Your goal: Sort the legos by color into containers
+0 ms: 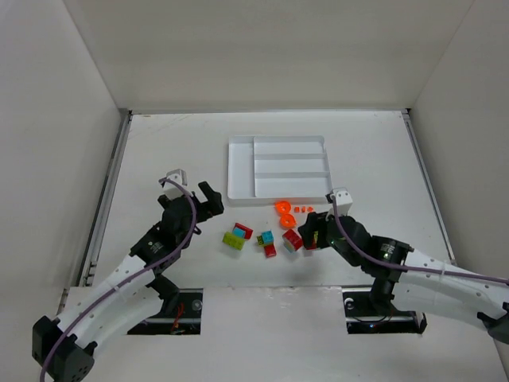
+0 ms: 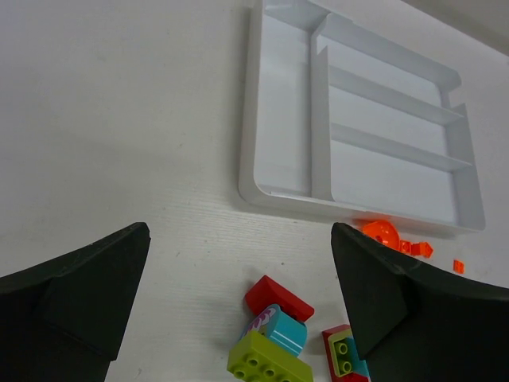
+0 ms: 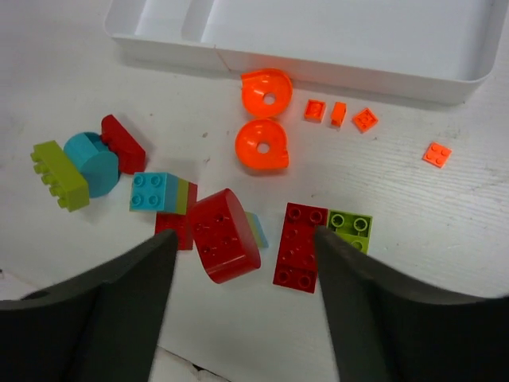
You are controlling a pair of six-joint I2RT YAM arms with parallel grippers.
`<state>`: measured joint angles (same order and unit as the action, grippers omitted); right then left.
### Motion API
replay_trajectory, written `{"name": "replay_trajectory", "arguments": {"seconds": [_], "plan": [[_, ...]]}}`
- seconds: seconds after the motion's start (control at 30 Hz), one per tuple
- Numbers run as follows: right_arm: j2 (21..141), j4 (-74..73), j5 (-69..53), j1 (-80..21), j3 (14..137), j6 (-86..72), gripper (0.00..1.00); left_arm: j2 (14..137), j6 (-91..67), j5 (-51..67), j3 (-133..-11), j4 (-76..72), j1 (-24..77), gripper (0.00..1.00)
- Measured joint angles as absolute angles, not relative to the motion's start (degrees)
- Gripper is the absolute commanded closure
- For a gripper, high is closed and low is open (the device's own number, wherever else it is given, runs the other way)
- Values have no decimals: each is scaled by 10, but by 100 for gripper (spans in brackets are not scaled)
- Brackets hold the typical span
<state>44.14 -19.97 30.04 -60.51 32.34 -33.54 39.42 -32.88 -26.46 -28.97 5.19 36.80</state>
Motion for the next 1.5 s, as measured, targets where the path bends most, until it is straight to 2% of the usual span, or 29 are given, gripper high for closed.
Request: {"name": "replay_trajectory", "arguments": {"seconds": [0.03,0.1,0.17,0.2,0.27,0.3,0.33,0.4,0.43,0.47,0.53,0.57,0.6,0.63,0.7,0.87,1.0,1.5], "plan": [[438,-202,300,-611,323,-333,49,394,-330,-261,-290,48,366,0],[434,-204,298,-622,324,-327,71,397,-334,-255,-290,37,362,0],[435,-205,297,-630,326,-325,85,406,-336,-250,-290,23,363,0],[437,-206,296,-632,328,-325,86,414,-336,-247,-290,13,364,0],[444,-206,295,-634,333,-323,84,430,-340,-245,-290,-3,371,0],[449,-206,295,-634,336,-321,78,437,-341,-244,-290,-11,376,0],[454,-206,294,-635,338,-319,69,442,-344,-246,-290,-15,381,0],[463,-205,294,-635,343,-316,43,447,-352,-253,-291,-19,394,0],[466,-205,294,-636,343,-314,34,448,-355,-257,-292,-20,402,1],[470,-206,294,-637,343,-311,29,449,-356,-260,-295,-23,410,14],[475,-206,292,-639,343,-308,23,456,-354,-262,-306,-33,425,52],[478,-206,291,-640,343,-308,21,463,-350,-261,-314,-38,430,65],[482,-206,291,-642,343,-309,21,472,-341,-257,-325,-41,435,72],[486,-206,290,-644,343,-309,21,482,-335,-251,-335,-44,438,75],[500,-205,289,-650,343,-309,22,502,-324,-234,-350,-52,442,75],[555,-205,282,-658,343,-307,23,518,-320,-189,-351,-56,447,62],[583,-198,275,-660,343,-303,26,510,-321,-153,-350,-58,449,56],[685,-126,218,-598,345,-273,29,488,-329,-84,-318,-58,447,54]]}}
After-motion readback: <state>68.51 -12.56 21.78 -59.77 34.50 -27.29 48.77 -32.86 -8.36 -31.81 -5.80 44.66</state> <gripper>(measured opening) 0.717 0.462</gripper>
